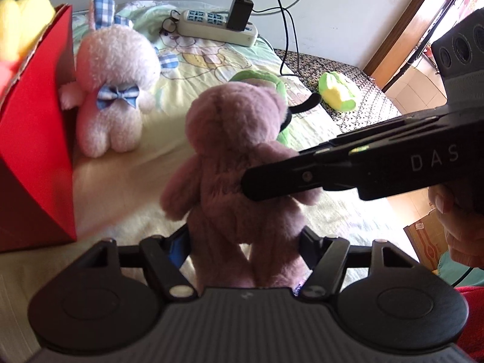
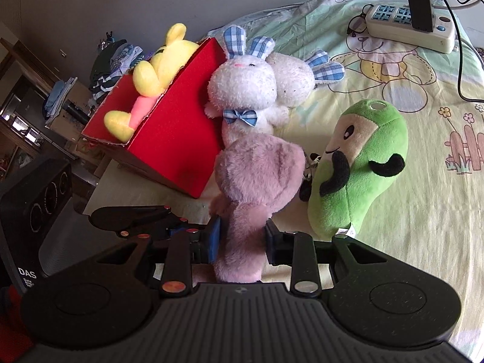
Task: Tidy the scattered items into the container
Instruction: 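Lift the teddy bear with the right gripper and carry it toward the box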
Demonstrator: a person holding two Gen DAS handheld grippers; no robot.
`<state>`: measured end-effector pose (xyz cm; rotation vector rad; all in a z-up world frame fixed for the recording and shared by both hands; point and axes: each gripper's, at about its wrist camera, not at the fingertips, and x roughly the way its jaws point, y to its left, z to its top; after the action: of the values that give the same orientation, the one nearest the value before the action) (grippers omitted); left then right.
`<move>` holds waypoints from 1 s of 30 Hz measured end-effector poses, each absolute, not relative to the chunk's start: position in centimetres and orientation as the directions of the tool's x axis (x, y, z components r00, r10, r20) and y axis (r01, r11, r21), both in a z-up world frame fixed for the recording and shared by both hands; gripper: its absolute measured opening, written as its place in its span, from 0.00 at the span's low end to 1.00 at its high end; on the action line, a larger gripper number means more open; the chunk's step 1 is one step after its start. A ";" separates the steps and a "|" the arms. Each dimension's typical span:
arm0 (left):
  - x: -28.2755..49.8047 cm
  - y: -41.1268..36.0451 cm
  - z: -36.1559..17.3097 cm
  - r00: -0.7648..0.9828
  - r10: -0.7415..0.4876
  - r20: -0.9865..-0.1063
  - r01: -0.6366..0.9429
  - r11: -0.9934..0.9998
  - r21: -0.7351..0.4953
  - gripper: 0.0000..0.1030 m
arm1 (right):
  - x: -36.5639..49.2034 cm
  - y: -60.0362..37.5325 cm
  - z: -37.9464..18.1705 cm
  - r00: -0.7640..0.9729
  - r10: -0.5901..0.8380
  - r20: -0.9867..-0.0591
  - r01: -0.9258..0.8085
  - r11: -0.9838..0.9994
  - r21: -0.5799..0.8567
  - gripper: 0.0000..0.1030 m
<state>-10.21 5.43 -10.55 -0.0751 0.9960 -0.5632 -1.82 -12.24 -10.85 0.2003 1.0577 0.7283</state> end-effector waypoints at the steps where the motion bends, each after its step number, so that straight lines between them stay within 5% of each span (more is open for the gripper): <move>1: -10.6 5.6 -10.4 0.419 -0.476 -0.773 0.414 0.858 -0.303 0.68 | -2.1 -12.0 -10.6 0.283 0.634 -0.720 -0.456 0.749 0.480 0.31; 16: -15.0 10.4 -4.5 0.549 -0.435 -0.714 0.371 0.892 -0.257 0.68 | -4.4 -7.5 -4.4 0.288 0.719 -0.633 -0.594 0.652 0.470 0.30; 30: -13.8 21.7 1.8 0.600 -0.514 -0.613 0.510 0.836 -0.201 0.68 | -4.7 2.3 1.0 0.446 0.717 -0.536 -0.574 0.688 0.444 0.30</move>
<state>-13.82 21.71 1.76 -0.0054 0.7121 -0.5935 -4.68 2.32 1.00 0.2090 0.7640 0.8068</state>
